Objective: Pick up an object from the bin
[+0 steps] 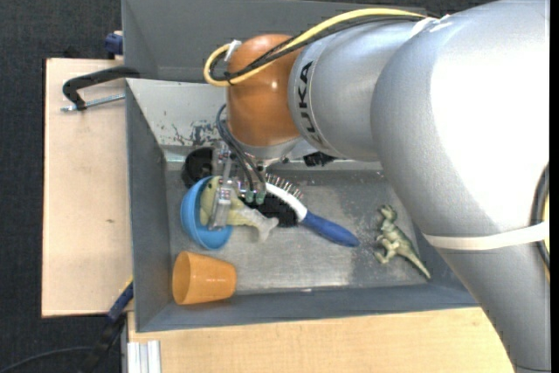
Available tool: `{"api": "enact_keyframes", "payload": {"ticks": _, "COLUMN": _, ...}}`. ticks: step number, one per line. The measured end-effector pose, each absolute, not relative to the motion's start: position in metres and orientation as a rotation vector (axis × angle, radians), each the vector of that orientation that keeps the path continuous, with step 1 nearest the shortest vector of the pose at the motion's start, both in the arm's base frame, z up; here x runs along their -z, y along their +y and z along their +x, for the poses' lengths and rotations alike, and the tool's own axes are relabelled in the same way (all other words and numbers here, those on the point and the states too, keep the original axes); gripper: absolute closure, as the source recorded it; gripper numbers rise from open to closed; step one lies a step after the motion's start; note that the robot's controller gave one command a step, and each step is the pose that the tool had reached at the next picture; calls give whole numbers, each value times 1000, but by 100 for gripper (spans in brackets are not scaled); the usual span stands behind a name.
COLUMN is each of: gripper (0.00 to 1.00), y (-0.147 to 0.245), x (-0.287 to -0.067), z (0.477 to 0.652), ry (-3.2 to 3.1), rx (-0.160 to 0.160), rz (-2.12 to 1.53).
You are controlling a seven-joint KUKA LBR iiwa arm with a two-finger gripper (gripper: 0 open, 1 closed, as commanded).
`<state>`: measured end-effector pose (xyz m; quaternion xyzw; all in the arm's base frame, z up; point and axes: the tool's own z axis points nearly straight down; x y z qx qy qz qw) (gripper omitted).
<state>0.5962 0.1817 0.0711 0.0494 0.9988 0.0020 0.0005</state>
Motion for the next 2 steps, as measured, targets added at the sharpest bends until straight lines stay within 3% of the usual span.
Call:
{"api": "enact_keyframes", "payload": {"ticks": 1, "gripper": 100, "y": 182, "x": -80, "z": 602, "ry": 3119, "rx": -13, "rz": 158}}
{"api": "enact_keyframes", "payload": {"ticks": 2, "gripper": 100, "y": 199, "x": -253, "z": 582, "ry": 3126, "rx": -10, "rz": 91}}
